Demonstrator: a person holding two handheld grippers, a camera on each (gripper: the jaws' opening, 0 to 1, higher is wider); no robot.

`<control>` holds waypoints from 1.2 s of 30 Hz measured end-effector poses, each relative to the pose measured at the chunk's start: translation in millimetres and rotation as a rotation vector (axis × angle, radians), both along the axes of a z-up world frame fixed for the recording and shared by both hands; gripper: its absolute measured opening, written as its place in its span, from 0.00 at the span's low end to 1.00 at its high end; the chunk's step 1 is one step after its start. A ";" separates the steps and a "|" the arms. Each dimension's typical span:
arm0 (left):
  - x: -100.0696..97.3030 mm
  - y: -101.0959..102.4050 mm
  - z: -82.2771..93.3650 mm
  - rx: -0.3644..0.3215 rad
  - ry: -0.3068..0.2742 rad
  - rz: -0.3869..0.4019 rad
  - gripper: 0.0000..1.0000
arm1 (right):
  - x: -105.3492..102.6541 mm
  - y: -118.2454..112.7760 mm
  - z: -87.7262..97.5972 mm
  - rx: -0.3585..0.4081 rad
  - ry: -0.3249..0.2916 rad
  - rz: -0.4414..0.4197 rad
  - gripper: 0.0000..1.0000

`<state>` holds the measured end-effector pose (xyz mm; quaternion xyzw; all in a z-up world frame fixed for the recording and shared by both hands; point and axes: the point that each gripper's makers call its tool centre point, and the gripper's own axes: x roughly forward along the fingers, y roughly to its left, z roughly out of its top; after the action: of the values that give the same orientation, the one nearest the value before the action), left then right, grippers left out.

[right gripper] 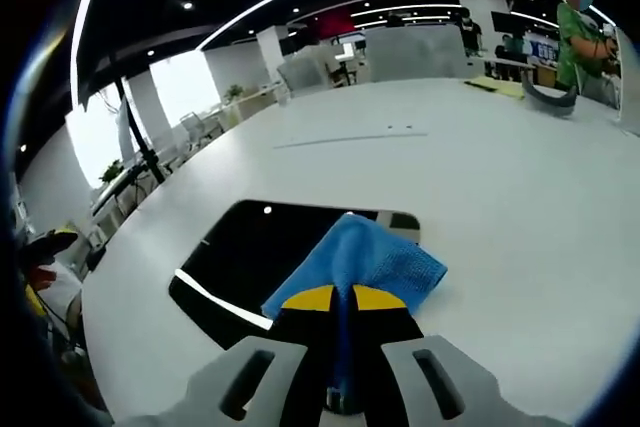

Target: Wipe the mirror surface with the cleaning cloth until all visible marks leave the cleaned area.

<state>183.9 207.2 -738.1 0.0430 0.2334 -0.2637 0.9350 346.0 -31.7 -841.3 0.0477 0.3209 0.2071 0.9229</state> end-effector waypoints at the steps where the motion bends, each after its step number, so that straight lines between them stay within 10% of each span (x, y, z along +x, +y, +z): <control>1: 0.1 -0.2 0.1 0.000 0.000 0.000 0.89 | 0.8 -0.1 0.0 0.000 0.000 0.000 0.01; 36: 2.7 9.6 -6.1 0.019 0.026 0.019 0.89 | 49.2 -5.4 0.0 -0.002 -0.002 -0.031 0.01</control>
<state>186.6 216.9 -744.2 0.0463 0.2484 -0.2529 0.9339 395.2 -37.1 -841.3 0.0516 0.3197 0.1926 0.9263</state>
